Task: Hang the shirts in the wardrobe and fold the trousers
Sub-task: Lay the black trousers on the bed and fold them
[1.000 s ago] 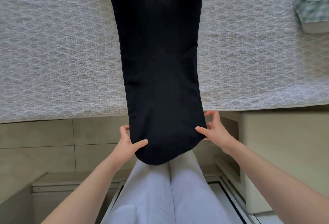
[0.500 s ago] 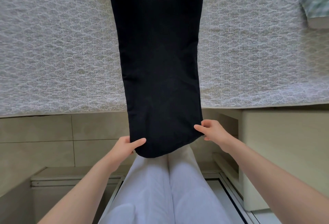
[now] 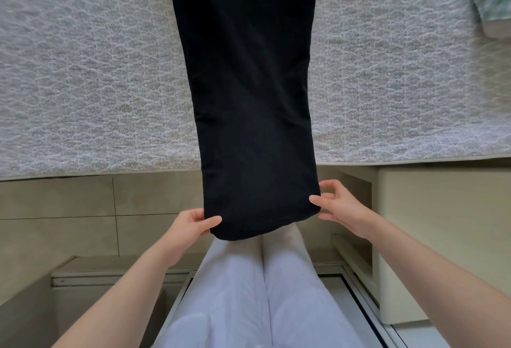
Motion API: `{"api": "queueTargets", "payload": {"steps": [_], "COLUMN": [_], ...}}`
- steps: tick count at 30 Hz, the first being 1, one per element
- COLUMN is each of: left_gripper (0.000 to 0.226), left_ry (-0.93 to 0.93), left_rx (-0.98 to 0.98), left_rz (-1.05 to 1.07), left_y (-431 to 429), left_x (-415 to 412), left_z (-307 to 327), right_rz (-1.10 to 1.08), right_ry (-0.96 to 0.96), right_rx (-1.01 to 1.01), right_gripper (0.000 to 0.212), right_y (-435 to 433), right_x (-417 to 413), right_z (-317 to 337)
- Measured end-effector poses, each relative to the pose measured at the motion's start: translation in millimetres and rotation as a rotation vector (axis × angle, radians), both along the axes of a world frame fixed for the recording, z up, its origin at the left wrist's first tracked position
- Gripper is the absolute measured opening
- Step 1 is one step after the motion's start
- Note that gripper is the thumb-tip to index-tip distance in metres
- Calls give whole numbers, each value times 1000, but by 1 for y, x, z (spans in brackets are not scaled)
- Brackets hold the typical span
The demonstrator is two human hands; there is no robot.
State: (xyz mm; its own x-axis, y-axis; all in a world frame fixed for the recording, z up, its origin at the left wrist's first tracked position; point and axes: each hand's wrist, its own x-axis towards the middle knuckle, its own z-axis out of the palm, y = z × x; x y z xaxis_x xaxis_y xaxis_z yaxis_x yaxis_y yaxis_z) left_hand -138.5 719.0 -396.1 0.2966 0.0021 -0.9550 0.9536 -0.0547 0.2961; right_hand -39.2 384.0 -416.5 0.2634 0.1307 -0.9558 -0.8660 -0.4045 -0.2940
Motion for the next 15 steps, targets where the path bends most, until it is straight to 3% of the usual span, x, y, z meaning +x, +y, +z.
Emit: {"api": "queueTargets", "payload": {"steps": [4,9,12,15], "left_gripper": [32,54,37,35], "left_ry": [-4,30,32,13], "left_rx": [33,52,-11,-83], "left_rz": [14,37,-39,-70], "left_y": [-3,-8,-10,-10], "left_x": [-2,-1,1,0], "left_z": [-1,6,21,34], "right_rz": [248,330,358,347], "right_ry": [5,-28,-26,4], "right_rx": [30,84,118,144], "right_gripper": [36,44,47,42], "right_y": [6,13,12,9], "right_x": [2,2,0,-2], "right_z": [4,20,33,46]}}
